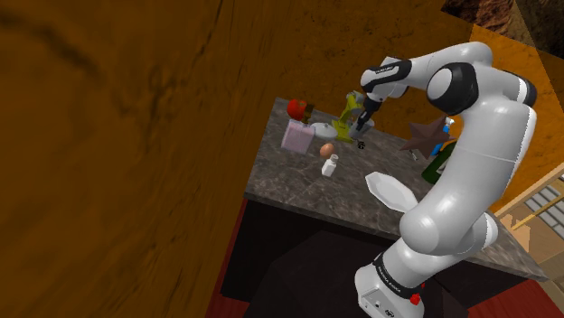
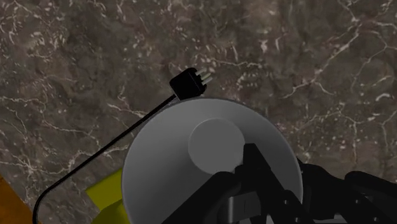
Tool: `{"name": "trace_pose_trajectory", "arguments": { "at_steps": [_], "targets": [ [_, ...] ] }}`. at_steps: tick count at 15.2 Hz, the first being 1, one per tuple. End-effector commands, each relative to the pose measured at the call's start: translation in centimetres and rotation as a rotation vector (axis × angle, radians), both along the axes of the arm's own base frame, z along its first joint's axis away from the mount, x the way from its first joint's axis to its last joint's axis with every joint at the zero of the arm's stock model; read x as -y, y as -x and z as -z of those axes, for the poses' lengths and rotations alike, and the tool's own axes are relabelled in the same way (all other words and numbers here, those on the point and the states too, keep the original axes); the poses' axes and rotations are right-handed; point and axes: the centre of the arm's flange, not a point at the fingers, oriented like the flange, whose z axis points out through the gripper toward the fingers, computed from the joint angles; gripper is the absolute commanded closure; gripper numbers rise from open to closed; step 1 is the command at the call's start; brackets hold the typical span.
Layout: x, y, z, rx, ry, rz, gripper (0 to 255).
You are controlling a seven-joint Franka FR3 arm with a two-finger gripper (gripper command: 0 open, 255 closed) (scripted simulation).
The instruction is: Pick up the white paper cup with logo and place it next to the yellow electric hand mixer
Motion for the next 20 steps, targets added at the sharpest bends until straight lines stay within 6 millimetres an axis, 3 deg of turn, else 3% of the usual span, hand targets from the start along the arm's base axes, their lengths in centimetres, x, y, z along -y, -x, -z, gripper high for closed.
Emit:
{"name": "trace_pose_trajectory", "arguments": {
  "at_steps": [1, 5, 13, 14, 19, 20],
  "targets": [
    [-0.1, -0.1, 1.3, -0.001, -0.001, -0.002, 255],
    [-0.1, -0.1, 3.6, -0.001, -0.001, -0.002, 255],
    [-0.1, -0.1, 3.6, -0.001, -0.001, -0.002, 255],
    [0.0, -0.1, 3.6, -0.001, -0.001, -0.002, 0],
    [-0.1, -0.1, 3.6, -0.001, -0.001, -0.002, 0],
    [-0.3, -0.1, 2.2, -0.001, -0.001, -0.002, 0]
  ]
}}
